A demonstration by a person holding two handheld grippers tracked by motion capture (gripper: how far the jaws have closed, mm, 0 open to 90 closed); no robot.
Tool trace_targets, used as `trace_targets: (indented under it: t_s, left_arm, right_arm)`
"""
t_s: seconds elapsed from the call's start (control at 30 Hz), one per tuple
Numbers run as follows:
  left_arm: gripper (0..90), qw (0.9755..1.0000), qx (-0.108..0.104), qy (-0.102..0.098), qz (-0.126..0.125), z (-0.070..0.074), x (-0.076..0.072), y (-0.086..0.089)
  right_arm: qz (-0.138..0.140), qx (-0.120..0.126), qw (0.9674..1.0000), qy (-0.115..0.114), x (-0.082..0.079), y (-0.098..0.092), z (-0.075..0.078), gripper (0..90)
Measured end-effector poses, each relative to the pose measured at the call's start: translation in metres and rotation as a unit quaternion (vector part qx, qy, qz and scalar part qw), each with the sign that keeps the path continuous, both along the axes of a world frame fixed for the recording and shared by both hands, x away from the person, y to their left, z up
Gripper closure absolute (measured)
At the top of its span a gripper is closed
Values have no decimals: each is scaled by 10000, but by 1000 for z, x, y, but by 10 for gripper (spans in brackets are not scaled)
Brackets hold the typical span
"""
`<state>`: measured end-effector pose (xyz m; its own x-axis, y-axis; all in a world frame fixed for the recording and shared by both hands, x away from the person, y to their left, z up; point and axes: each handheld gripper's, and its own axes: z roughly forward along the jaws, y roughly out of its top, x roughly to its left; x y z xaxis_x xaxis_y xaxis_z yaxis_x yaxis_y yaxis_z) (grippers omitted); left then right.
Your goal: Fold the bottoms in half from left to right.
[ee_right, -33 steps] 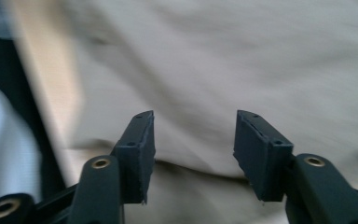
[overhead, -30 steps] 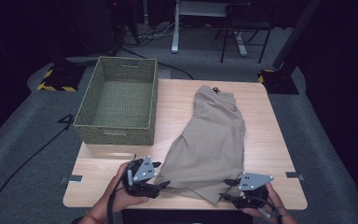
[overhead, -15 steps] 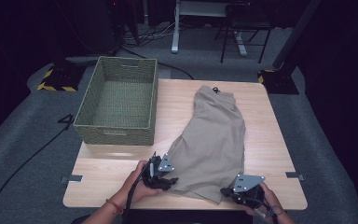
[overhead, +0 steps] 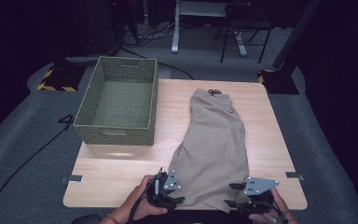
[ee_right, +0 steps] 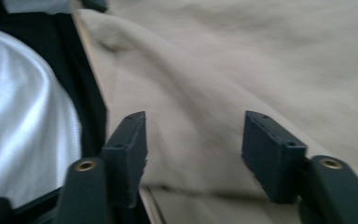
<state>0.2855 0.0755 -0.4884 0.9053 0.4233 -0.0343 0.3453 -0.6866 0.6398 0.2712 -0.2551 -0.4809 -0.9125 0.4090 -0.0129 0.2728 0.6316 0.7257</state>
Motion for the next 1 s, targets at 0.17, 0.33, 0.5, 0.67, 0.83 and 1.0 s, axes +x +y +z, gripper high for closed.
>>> trace_targets:
  t_s: [0.17,0.33,0.5,0.67,0.83,1.0]
  left_arm:
    - [334,9999,100,4,117,-2,11,4]
    - [330,9998,160,-71,85,-3,11,1]
    - [293,9994,-126,-239,200,12,13,4]
    - [265,9983,-184,-496,244,25,25,0]
    - [299,9989,184,-422,-52,8,42,-16]
    - [298,9995,165,-189,-170,-4,44,-26]
  right_arm:
    - [126,-113,9996,224,3,9,-13,603]
    - [178,-120,9992,324,3,-2,-11,899]
    - [151,-55,9997,166,-3,-16,3,900]
    - [-355,28,9993,-107,-6,-35,19,774]
    - [-913,-154,9953,-268,12,-27,12,538]
    - [-1565,-8,9868,-410,49,-42,12,518]
